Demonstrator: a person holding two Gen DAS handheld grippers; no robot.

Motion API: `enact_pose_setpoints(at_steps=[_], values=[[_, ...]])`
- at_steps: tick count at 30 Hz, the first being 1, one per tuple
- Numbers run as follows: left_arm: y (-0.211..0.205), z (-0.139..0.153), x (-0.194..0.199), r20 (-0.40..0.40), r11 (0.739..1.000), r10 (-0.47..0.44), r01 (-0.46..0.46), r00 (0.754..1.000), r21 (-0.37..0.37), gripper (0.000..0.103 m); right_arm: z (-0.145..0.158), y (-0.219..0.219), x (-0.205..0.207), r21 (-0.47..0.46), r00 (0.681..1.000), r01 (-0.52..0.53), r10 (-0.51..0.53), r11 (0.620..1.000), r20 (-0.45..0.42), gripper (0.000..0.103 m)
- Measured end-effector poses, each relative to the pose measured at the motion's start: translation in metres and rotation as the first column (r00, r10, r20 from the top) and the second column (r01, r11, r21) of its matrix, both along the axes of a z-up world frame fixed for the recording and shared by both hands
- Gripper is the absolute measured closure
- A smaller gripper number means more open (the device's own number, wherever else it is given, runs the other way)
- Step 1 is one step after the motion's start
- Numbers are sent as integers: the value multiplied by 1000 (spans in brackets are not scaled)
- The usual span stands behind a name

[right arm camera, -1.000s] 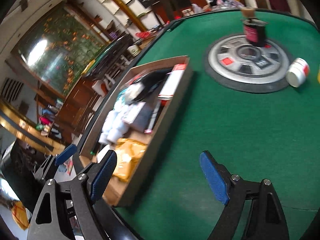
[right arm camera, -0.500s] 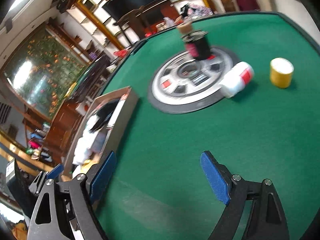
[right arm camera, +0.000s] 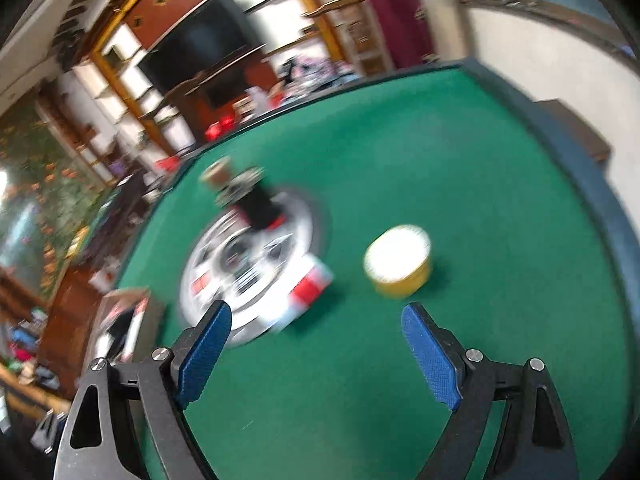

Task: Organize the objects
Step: 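Withdraw both open tools from the box toward the remaining bottle and jar, then grasp the red-labelled white bottle with left tool while right tool grasps the yellow jar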

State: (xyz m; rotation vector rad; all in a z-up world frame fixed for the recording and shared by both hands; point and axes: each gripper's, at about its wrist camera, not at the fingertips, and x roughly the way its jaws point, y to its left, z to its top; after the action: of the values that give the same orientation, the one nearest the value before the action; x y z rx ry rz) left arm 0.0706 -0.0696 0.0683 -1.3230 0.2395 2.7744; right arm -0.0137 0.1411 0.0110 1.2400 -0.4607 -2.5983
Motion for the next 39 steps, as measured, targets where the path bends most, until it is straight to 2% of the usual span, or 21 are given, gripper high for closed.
enact_pose_setpoints(at_steps=[3, 5, 8, 11, 15, 20, 23, 26, 28, 30, 32, 39], values=[[26, -1, -27, -38, 998, -69, 68, 997, -16, 16, -2, 16, -12, 49, 998, 61, -61, 997, -10, 12], [43, -3, -44, -48, 994, -102, 101, 994, -29, 16, -9, 27, -12, 19, 997, 82, -82, 996, -6, 12], [73, -3, -70, -87, 983, -181, 184, 980, 19, 16, -22, 42, -14, -21, 994, 100, -99, 995, 39, 12], [100, -10, -96, -114, 975, -221, 222, 969, -6, 16, -25, 54, -13, -20, 991, 130, -129, 991, 42, 12], [129, -27, -128, -101, 966, -257, 252, 961, -55, 16, -24, 66, -12, -30, 988, 153, -153, 988, 31, 12], [148, -45, -150, -74, 950, -304, 297, 950, -96, 16, -27, 70, -16, -40, 987, 159, -157, 986, 44, 12], [155, -55, -161, -52, 943, -323, 317, 945, -97, 16, -28, 73, -19, -69, 986, 159, -156, 985, 55, 12], [159, -59, -171, -35, 942, -333, 331, 942, -63, 17, -29, 74, -20, -76, 985, 166, -161, 983, 60, 12], [160, -62, -175, -18, 942, -335, 334, 942, -38, 31, -31, 73, -21, -72, 985, 165, -161, 984, 63, 12], [160, -66, -178, 12, 937, -348, 348, 937, 6, 66, -32, 72, -23, -69, 985, 163, -158, 984, 66, 12], [159, -65, -177, 15, 938, -347, 347, 938, 14, 70, -33, 69, -24, -59, 986, 158, -154, 986, 65, 12], [145, -53, -163, -11, 949, -314, 314, 949, 39, 70, -34, 49, -28, 46, 992, 124, -125, 991, 26, 12]])
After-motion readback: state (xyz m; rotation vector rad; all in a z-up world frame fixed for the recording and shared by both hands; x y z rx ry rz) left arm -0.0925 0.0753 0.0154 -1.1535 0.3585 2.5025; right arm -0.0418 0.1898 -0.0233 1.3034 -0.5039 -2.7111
